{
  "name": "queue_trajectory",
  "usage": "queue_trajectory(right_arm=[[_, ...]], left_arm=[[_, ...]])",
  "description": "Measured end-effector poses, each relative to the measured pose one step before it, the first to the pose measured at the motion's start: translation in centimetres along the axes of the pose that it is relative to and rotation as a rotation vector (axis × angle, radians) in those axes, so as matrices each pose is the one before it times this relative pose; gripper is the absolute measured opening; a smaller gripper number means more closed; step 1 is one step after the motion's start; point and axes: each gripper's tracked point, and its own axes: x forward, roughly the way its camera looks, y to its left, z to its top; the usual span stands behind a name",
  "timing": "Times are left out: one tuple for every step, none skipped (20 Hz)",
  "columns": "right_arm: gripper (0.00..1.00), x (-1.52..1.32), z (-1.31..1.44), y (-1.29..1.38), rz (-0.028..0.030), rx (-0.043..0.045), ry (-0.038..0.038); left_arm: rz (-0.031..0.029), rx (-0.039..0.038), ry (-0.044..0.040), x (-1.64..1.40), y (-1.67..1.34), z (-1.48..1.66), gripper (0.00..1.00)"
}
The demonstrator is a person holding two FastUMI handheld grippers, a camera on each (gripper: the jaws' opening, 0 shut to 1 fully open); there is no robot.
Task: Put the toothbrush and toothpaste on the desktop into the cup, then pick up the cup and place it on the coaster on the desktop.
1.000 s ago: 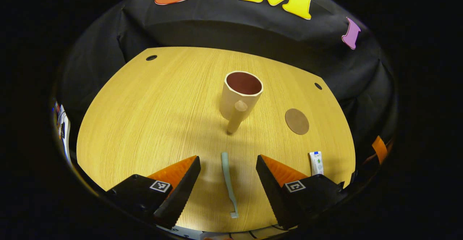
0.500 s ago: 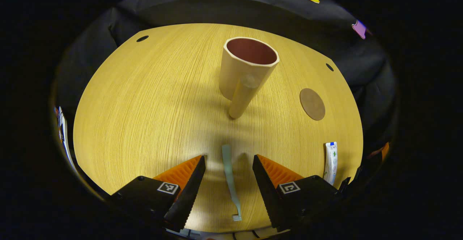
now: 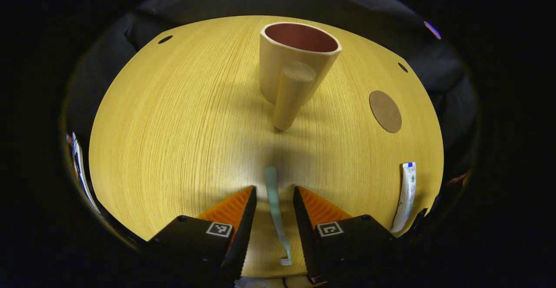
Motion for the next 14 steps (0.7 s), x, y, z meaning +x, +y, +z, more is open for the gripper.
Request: queue_trajectory(right_arm=[[0.95,0.065,0.002,-0.019,0.00047,-0.00014,0.00343],[0.95,0.081,-0.167,0.001,0.00099,-0.00087,0.00471],[0.95,0.041,0.007,0.071,0.00242,-0.00057,0.00440],[0.95,0.101,-0.069,-0.004,0.00282,-0.00143,0.00612],[0.95,0.097,-0.061,0.058,0.00330,-0.00305,0.00558],[0.96,0.105,-0.170,0.024,0.00239,-0.00534,0.00696],[0.95,0.173,-0.103,0.130,0.00347,-0.00757,0.00930],[0.95,0.290,-0.201,0.256,0.00176,-0.00849,0.01070],[0.96,0.205,-0.132,0.206,0.00470,-0.00789,0.01055],[0.96,0.106,-0.176,0.382,0.00701,-0.00763,0.01192],[0.96,0.238,-0.127,0.306,0.00816,-0.00886,0.01267],[0.96,0.222,-0.205,0.281,0.00662,-0.01059,0.01341],[0.95,0.325,-0.119,0.315,0.00617,-0.01166,0.01509],[0.96,0.260,-0.238,0.362,0.00936,-0.01186,0.01608]], left_arm=[[0.00815,0.00666,0.00388,-0.025,0.131,-0.164,0.53],[0.01024,0.00745,0.00280,0.006,0.113,-0.056,0.48],[0.01064,0.00420,0.00163,0.054,0.303,0.010,0.45],[0.00289,0.00040,0.00057,-0.018,0.007,0.147,0.36],[0.00569,0.00440,0.00188,0.084,0.048,-0.280,0.34],[0.00950,0.00649,0.00091,-0.024,0.258,-0.039,0.29],[0.00365,0.00126,-0.00221,0.021,0.152,0.080,0.26],[0.00063,-0.00121,-0.00158,-0.027,0.084,0.069,0.20],[0.00169,0.00048,-0.00176,0.044,0.048,0.078,0.17],[0.00106,0.00264,0.00011,0.066,-0.176,-0.060,0.15],[0.00090,0.00348,-0.00051,0.026,-0.001,-0.113,0.14],[0.00003,0.00205,-0.00057,-0.095,0.092,0.099,0.13],[-0.00141,0.00028,-0.00066,-0.041,0.114,0.051,0.13],[-0.00333,0.00070,-0.00151,-0.072,0.001,0.093,0.11]])
